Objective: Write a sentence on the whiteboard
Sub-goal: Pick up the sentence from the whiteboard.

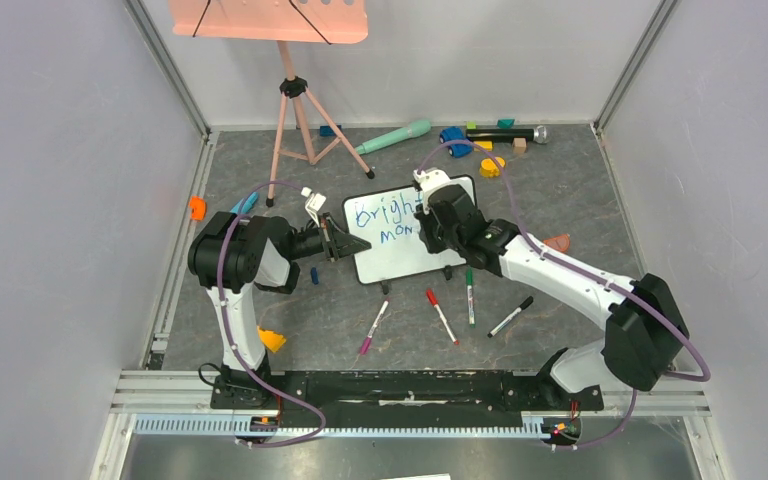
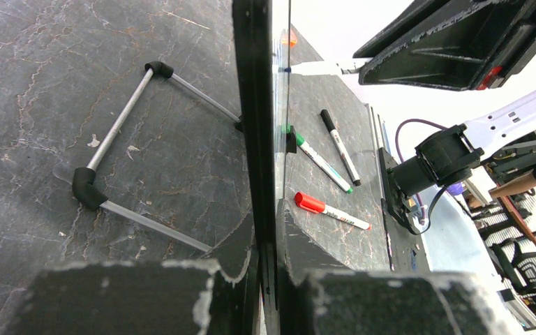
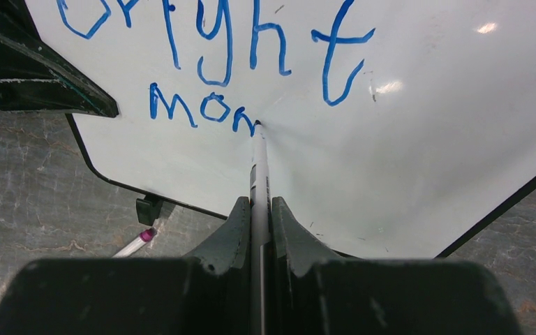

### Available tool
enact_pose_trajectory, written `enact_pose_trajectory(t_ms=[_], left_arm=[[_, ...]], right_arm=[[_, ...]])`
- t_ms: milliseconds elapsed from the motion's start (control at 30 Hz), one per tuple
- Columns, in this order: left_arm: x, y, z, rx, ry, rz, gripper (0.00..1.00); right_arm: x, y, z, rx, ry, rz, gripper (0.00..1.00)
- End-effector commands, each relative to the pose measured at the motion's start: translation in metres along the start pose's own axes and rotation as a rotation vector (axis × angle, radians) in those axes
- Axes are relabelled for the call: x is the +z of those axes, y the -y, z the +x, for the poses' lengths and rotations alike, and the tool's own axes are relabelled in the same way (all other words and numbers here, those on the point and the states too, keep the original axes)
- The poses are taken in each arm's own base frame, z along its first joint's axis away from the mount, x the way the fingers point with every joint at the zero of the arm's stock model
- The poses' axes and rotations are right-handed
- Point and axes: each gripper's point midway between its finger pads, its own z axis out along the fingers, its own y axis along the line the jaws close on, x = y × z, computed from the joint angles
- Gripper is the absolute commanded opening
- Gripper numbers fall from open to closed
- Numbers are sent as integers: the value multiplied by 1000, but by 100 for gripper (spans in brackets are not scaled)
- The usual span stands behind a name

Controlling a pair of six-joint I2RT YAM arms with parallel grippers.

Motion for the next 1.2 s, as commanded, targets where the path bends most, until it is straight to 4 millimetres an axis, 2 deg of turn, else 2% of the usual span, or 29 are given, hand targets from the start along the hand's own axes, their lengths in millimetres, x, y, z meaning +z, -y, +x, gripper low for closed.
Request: enact_pose_trajectory(t_ms=[0,333,667,800,967,1167], left_arm=[[-1,-29,12,97,28,-85,2],[-1,-29,12,97,28,-85,2],[-1,-29,12,97,28,-85,2],[-1,-29,12,98,28,-85,2],[-1,-29,12,97,28,-85,2],[-1,-29,12,97,28,-85,2]], right_arm=[[3,19,-27,12,65,67,0],[-2,29,-13,32,46,82,0],[-1,25,20,54,-5,50,0],[0,25,27,57,-21,47,0],[-3,25,18,56,-6,50,0],[-14,19,-3,54,24,17,0]])
